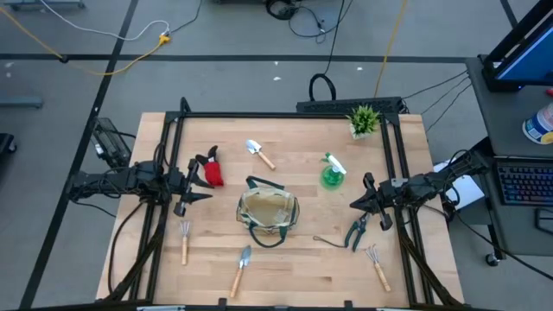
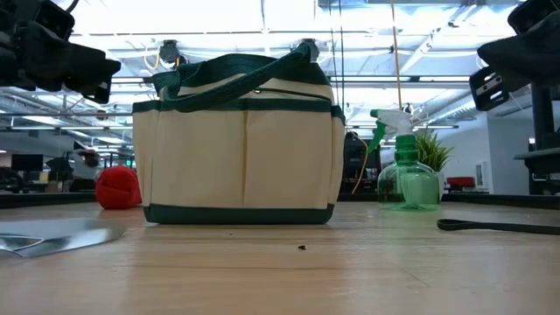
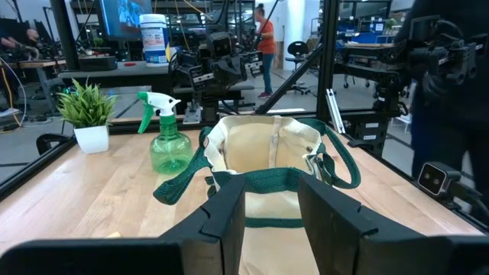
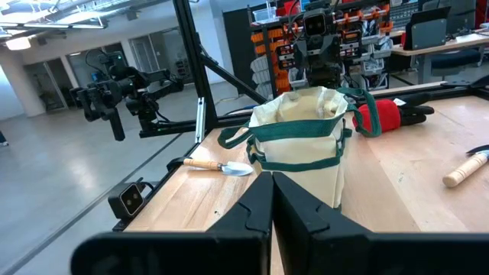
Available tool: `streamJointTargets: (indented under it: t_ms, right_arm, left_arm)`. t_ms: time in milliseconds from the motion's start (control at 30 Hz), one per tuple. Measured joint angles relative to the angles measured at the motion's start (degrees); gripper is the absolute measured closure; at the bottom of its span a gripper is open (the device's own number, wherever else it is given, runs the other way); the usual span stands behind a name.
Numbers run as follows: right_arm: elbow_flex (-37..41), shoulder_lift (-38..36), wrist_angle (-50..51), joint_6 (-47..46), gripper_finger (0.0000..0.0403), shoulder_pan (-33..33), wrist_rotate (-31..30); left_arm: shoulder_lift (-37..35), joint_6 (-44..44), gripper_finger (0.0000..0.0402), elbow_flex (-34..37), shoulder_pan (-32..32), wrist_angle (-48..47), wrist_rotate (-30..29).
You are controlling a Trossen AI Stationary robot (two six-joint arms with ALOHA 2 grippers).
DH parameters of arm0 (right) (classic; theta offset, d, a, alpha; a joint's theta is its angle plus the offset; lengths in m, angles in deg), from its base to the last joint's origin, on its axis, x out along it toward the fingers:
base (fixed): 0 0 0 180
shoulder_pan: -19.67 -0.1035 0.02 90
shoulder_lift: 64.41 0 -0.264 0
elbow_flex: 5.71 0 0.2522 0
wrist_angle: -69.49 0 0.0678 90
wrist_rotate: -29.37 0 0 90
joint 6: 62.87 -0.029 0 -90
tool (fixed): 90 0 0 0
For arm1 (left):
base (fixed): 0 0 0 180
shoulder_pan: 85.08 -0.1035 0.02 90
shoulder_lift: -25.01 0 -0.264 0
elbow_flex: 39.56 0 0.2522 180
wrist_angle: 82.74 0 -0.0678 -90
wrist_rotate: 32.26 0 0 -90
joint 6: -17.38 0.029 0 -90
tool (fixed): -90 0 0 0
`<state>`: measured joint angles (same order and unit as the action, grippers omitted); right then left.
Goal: Pick & Place Garden tools in Gardening bag
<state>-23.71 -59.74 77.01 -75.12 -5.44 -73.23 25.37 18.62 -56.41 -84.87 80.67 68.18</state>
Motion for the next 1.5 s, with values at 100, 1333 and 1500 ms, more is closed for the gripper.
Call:
streamJointTargets:
  t_ms: [100, 1333, 1500]
  right_arm:
    - [0.01, 0.01, -0.59, 1.54, 0.0403, -0.02, -5.05]
    - [0.00, 0.01, -2.74, 0.94, 0.0403, 0.00, -12.85]
    - [0.01, 0.01, -2.73, 0.96, 0.0403, 0.00, -12.86]
  left_arm:
    - [0.00, 0.00, 0.0272, -0.01, -0.01, -0.01, -0.01]
    - [0.00, -19.01, 0.0272, 0.00, 0.00, 34.50, -14.38]
    - [0.00, -29.15, 0.0273, -0.44, -0.01, 36.67, -21.66]
